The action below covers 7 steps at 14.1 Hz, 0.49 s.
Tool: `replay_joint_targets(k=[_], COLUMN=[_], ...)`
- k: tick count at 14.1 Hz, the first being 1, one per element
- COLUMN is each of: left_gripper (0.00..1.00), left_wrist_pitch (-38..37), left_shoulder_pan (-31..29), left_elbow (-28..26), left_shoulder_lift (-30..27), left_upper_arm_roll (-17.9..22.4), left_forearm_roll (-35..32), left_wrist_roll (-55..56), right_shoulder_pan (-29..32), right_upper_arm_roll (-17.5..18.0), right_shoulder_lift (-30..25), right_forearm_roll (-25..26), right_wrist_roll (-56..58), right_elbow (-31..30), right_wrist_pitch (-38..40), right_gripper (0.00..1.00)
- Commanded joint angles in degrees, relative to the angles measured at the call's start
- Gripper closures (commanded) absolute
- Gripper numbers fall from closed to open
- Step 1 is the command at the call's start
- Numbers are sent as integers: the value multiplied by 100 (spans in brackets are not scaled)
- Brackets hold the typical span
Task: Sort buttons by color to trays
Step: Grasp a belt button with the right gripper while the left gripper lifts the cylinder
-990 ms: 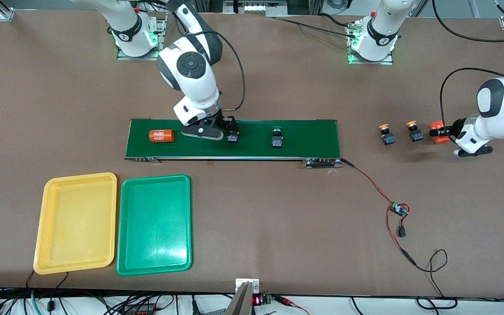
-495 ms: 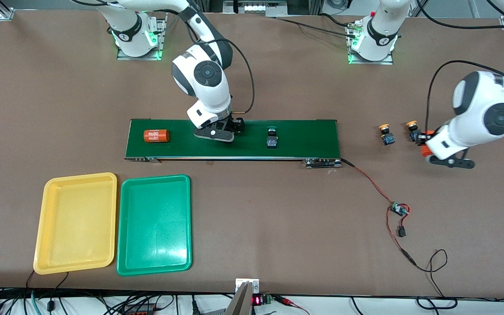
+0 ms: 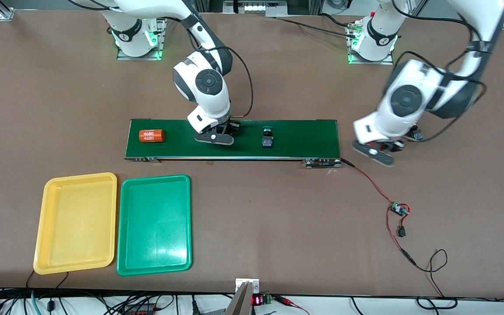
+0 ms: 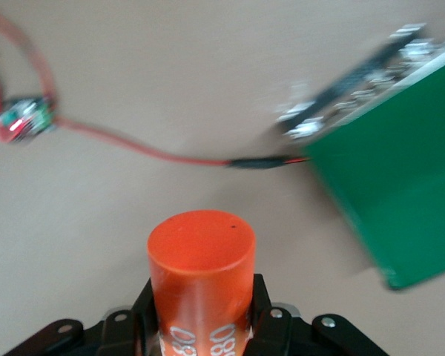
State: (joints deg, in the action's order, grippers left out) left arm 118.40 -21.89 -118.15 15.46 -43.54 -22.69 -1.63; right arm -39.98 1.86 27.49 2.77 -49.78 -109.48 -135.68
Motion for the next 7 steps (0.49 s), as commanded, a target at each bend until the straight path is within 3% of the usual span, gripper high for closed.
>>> replay_joint_targets(k=[1,5,7], left_gripper=[100,100,100], left_wrist_pitch=[165,648,746], left_shoulder_pan=[492,782,905], left_elbow=[134,239,257], left_shoulder_lift=[237,720,765], left_upper_arm_roll=[92,100,100], left_forearm_roll=[-43,-166,-166], left_wrist_roll=[-224,-1134,-1812], right_shoulder_pan=[200,709,1034], right_upper_arm_roll=[-19,-19,-28], right_shoulder_lift=[-129,-393,-376], right_forearm_roll=[4,-40,-31], right_wrist_roll=[283,1126,1697], right_elbow=[163,1092,1489], right_wrist_pitch=[382,1893,2177], right_gripper=[88,88,88])
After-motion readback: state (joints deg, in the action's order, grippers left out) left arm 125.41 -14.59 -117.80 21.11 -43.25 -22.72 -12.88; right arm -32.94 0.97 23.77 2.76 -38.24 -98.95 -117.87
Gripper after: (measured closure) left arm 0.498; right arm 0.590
